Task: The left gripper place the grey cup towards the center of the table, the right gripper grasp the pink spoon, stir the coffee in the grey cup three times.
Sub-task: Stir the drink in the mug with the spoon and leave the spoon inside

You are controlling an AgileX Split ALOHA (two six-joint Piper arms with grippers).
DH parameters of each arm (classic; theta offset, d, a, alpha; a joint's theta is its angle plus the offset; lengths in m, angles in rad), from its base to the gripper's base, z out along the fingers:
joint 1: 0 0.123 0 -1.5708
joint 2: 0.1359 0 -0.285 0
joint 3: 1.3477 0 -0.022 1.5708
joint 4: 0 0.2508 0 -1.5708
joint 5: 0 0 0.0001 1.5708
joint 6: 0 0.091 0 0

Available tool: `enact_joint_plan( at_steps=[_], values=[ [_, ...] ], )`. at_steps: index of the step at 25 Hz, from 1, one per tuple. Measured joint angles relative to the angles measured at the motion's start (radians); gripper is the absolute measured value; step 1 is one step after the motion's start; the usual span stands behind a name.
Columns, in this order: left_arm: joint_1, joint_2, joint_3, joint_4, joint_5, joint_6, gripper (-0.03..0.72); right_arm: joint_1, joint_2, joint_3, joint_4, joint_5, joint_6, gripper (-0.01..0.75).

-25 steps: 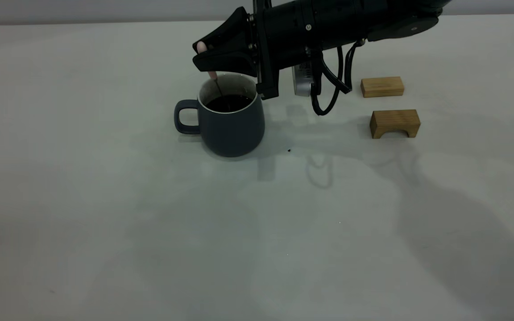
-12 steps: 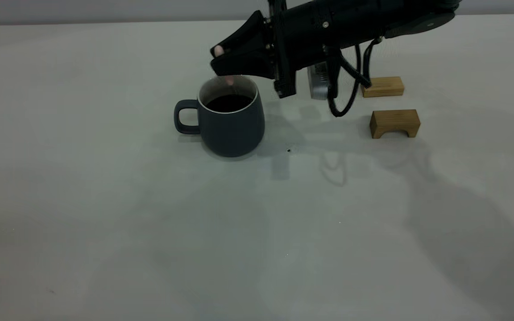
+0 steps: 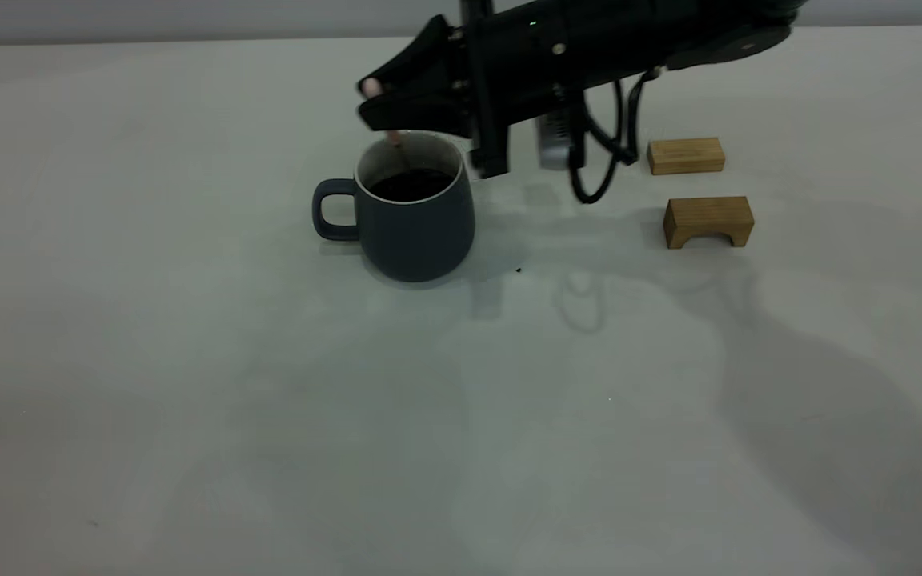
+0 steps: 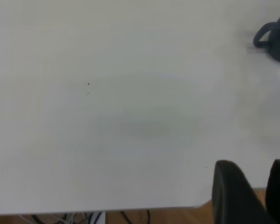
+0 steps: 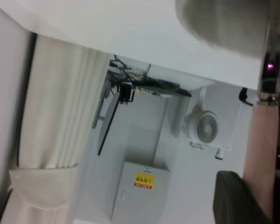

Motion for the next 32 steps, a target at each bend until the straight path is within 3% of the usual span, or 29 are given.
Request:
enact_joint_plan(
  at_steps=[3,8,14,19,25,32],
  values=[
    [0.0,0.0,0.0,0.0,0.0,0.0,0.247,-0.029,0.0,0.0,-0.057,0.047,0.067,0.146],
    [0.0,0.0,0.0,0.0,0.0,0.0,0.247,-0.013,0.0,0.0,-0.093,0.069,0.117,0.146],
    [0.0,0.0,0.0,0.0,0.0,0.0,0.247,0.047,0.0,-0.002,0.027,0.028,-0.022,0.146],
    [0.0,0.0,0.0,0.0,0.0,0.0,0.247,0.024,0.0,-0.002,0.013,0.003,-0.052,0.146],
    [0.0,0.0,0.0,0.0,0.0,0.0,0.247,-0.035,0.0,-0.002,-0.114,0.062,0.09,0.146],
    [0.0,0.0,0.0,0.0,0.0,0.0,0.247,-0.007,0.001,-0.002,-0.12,0.1,0.135,0.146]
  ],
)
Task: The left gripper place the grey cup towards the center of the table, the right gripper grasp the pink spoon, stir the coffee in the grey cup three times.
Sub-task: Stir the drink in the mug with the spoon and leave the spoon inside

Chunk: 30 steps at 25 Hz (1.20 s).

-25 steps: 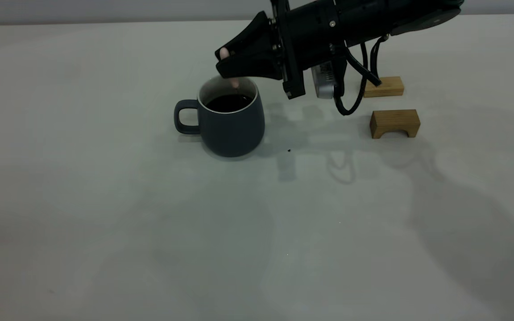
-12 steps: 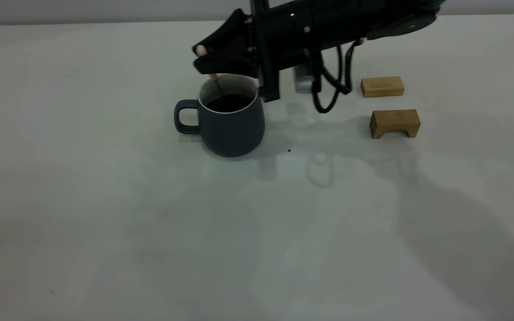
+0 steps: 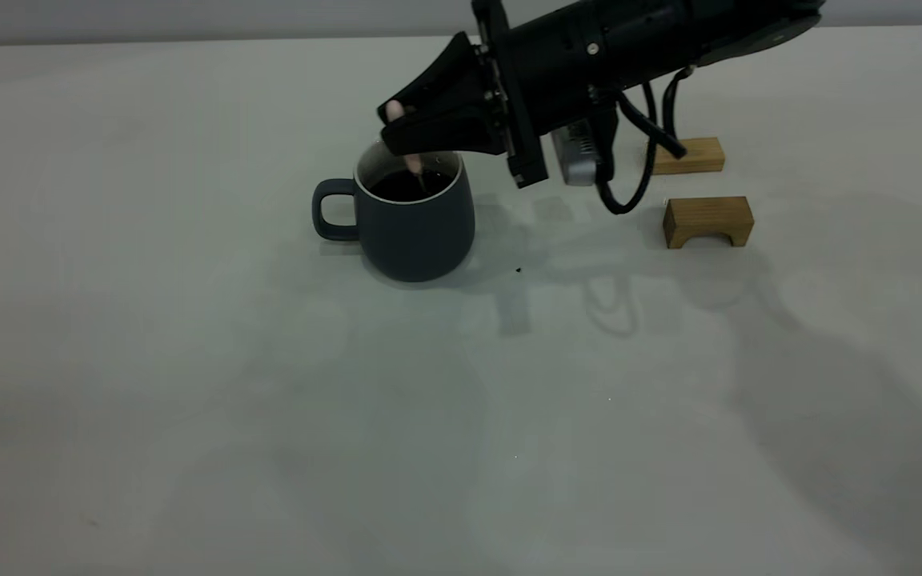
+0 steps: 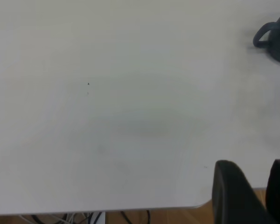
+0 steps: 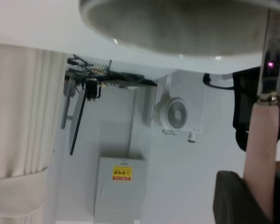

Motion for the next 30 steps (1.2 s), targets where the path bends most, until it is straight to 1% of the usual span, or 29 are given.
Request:
enact_joint_plan(
  at_steps=[6,8,16,18,20,21,24,25,27,30],
  values=[
    [0.0,0.0,0.0,0.0,0.0,0.0,0.247,0.021,0.004,0.0,0.132,-0.03,-0.1,0.146],
    [0.0,0.0,0.0,0.0,0.0,0.0,0.247,0.02,0.014,0.0,0.146,-0.045,-0.121,0.146],
    [0.0,0.0,0.0,0.0,0.0,0.001,0.247,-0.008,0.032,-0.001,0.085,-0.036,-0.139,0.148],
    [0.0,0.0,0.0,0.0,0.0,0.001,0.247,-0.008,0.032,-0.001,0.071,-0.031,-0.14,0.168],
    [0.0,0.0,0.0,0.0,0.0,0.001,0.247,-0.008,0.032,-0.001,0.05,-0.026,-0.14,0.208],
    [0.0,0.0,0.0,0.0,0.0,0.001,0.247,-0.008,0.032,-0.001,0.039,-0.026,-0.14,0.245],
    [0.0,0.0,0.0,0.0,0.0,0.001,0.247,-0.008,0.032,-0.001,0.019,-0.011,-0.14,0.376],
    [0.0,0.0,0.0,0.0,0.0,0.001,0.247,-0.008,0.032,-0.001,0.015,-0.003,-0.14,0.434],
    [0.0,0.0,0.0,0.0,0.0,0.001,0.247,-0.008,0.032,-0.001,0.0,0.004,-0.14,0.526],
    [0.0,0.0,0.0,0.0,0.0,0.001,0.247,-0.008,0.03,-0.001,-0.021,0.012,-0.14,0.641]
  ],
)
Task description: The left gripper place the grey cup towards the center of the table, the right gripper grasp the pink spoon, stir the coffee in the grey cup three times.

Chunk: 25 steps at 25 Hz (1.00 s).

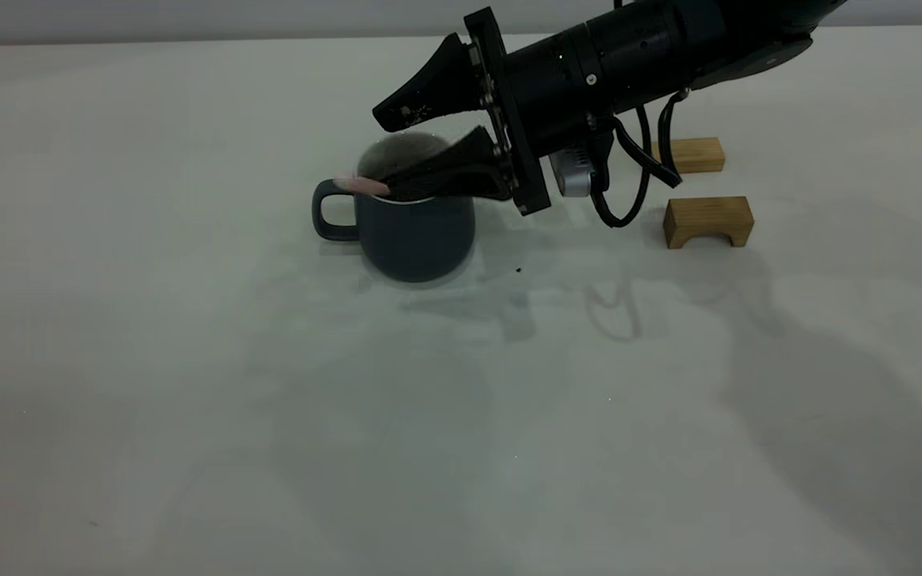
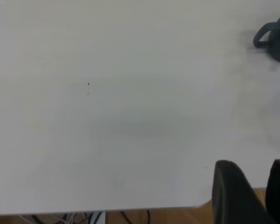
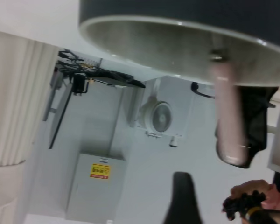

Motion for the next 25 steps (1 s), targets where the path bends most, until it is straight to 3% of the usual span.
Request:
enact_joint_plan(
  at_steps=[4,11,18,25],
  values=[
    [0.0,0.0,0.0,0.0,0.0,0.0,0.247,0.0,-0.046,0.0,-0.064,0.012,0.0,0.697],
    [0.0,0.0,0.0,0.0,0.0,0.0,0.247,-0.01,-0.273,0.0,-0.302,0.025,0.001,0.695],
    [0.0,0.0,0.0,0.0,0.0,0.0,0.247,-0.017,-0.562,0.001,-0.624,0.076,0.002,0.63],
    [0.0,0.0,0.0,0.0,0.0,0.0,0.247,-0.019,-0.801,0.002,-0.809,0.117,0.001,0.55]
  ],
)
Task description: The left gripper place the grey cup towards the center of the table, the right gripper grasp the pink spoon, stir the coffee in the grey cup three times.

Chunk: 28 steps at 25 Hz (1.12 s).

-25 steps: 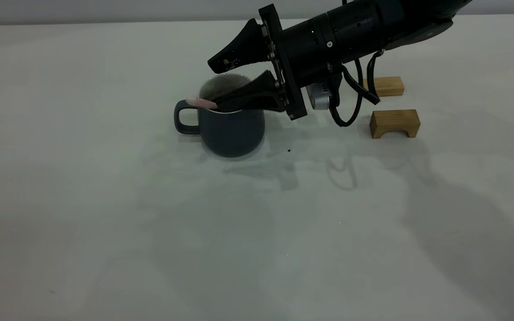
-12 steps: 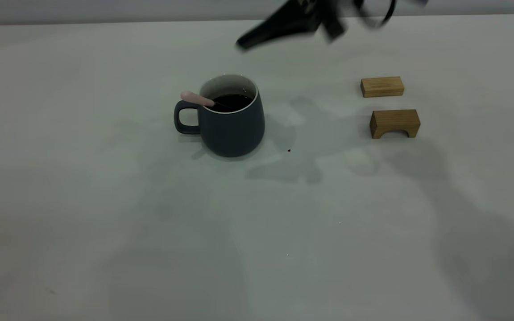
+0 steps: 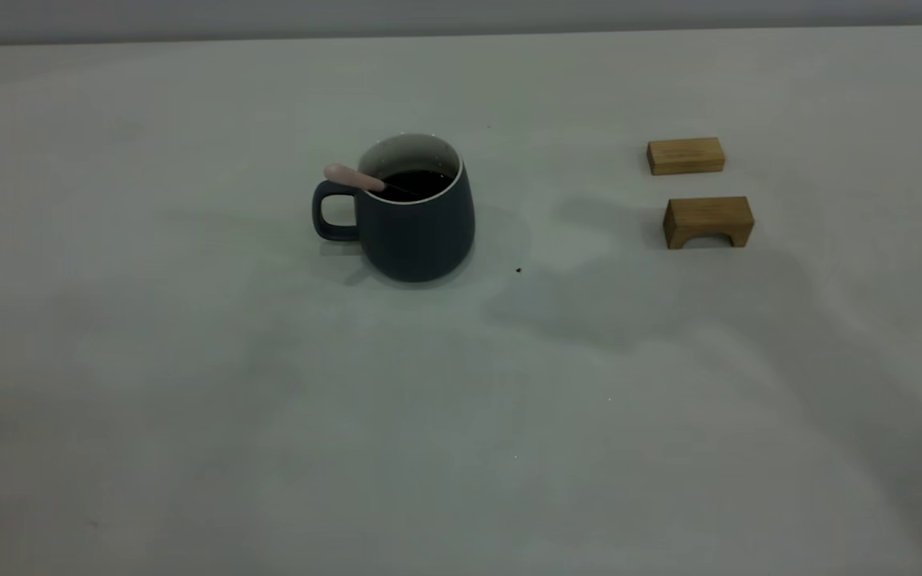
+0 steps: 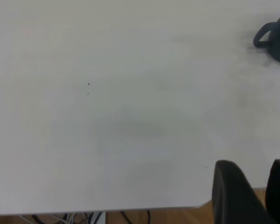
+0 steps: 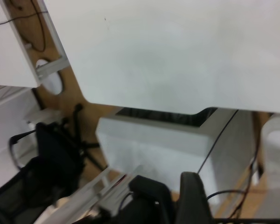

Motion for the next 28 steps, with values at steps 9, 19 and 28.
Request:
enact_joint_plan(
  at_steps=[9,19,28],
  values=[
    [0.0,0.0,0.0,0.0,0.0,0.0,0.247,0.0,-0.178,0.001,-0.216,0.017,-0.025,0.547],
    [0.0,0.0,0.0,0.0,0.0,0.0,0.247,0.0,-0.465,0.002,-0.287,0.026,-0.087,0.547],
    [0.0,0.0,0.0,0.0,0.0,0.0,0.247,-0.01,-0.981,0.371,-0.344,0.026,-0.493,0.547]
  ],
)
